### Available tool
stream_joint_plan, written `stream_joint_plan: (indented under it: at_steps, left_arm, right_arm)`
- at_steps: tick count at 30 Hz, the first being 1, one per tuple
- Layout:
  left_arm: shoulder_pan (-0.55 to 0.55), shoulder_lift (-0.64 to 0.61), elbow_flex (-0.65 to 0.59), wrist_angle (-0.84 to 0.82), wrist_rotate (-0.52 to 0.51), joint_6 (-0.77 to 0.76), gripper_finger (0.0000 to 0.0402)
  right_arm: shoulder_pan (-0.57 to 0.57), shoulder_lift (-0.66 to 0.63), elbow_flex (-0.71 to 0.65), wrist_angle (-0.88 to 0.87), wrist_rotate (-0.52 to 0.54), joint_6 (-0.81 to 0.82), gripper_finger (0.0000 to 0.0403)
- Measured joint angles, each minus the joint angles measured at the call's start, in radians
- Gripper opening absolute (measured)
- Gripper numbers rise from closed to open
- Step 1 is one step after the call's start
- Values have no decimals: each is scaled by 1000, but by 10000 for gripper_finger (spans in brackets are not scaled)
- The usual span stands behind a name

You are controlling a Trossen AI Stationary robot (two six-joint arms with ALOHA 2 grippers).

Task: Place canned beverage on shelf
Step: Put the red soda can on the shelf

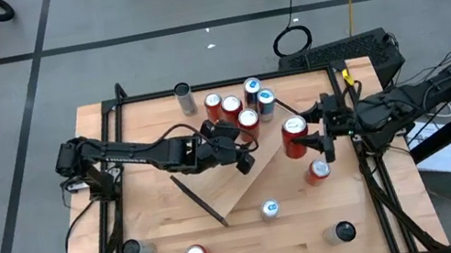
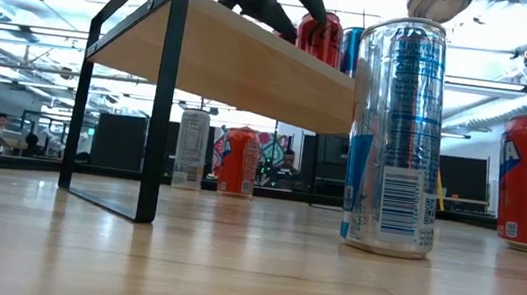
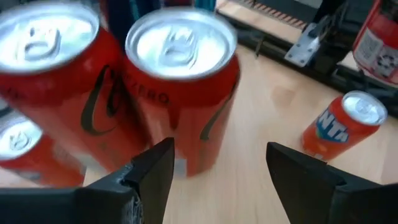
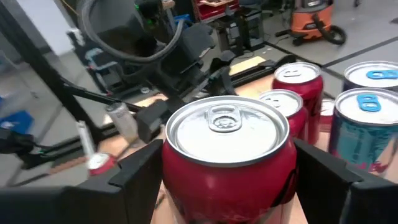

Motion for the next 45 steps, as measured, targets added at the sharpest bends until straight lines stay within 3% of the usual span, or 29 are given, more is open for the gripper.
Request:
stream_joint_plan:
  at_steps: [10,15,21,45]
  left_arm:
    - [-41,-90,1,-301,24,-302,253]
    - [-81,-150,1,-368,24,-330,253]
    - [-125,-173,1,-413,20,-357,253]
    - [-148,-173,1,-415,-2,-329,253]
  right_arm:
    - [-43,122,-11,96,86,-132,274]
    - [-58,157,-119,304,82,-89,274]
    - [-57,152,-217,404,61,-38,274]
    - [-95,235,-240,449,60,-104,274]
